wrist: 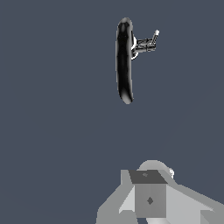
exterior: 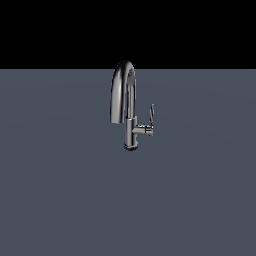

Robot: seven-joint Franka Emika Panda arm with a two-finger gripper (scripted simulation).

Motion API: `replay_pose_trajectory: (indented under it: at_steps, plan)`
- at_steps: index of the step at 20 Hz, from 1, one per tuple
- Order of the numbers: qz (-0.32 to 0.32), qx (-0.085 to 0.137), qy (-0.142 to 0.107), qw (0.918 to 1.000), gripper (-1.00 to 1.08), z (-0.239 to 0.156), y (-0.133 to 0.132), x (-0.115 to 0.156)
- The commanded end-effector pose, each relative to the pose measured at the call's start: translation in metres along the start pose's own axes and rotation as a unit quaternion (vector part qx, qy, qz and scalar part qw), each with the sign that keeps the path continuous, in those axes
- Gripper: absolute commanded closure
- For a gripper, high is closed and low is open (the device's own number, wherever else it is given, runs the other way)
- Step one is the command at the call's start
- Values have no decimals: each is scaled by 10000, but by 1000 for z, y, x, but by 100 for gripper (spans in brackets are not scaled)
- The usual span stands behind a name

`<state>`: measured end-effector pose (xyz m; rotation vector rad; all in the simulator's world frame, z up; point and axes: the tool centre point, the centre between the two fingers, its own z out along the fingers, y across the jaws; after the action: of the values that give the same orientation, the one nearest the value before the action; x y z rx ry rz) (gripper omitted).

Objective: Turn on the faucet by rotating a designated handle.

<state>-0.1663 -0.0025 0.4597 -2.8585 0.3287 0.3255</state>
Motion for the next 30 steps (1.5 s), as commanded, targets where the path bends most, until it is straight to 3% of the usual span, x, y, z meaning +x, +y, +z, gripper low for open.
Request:
replay_pose_trajectory:
  at_steps: [1, 9, 17, 23, 30]
  plan:
    - [219, 219, -165, 9994, 108, 1, 0, 16]
    - [929, 945, -710, 9886, 108, 9, 5, 67]
    - [1662, 1710, -1280, 9627, 108, 25, 16, 119]
    - [2234, 2313, -1729, 9310, 108, 43, 29, 158]
    - [2921, 3041, -2270, 8779, 108, 73, 47, 201]
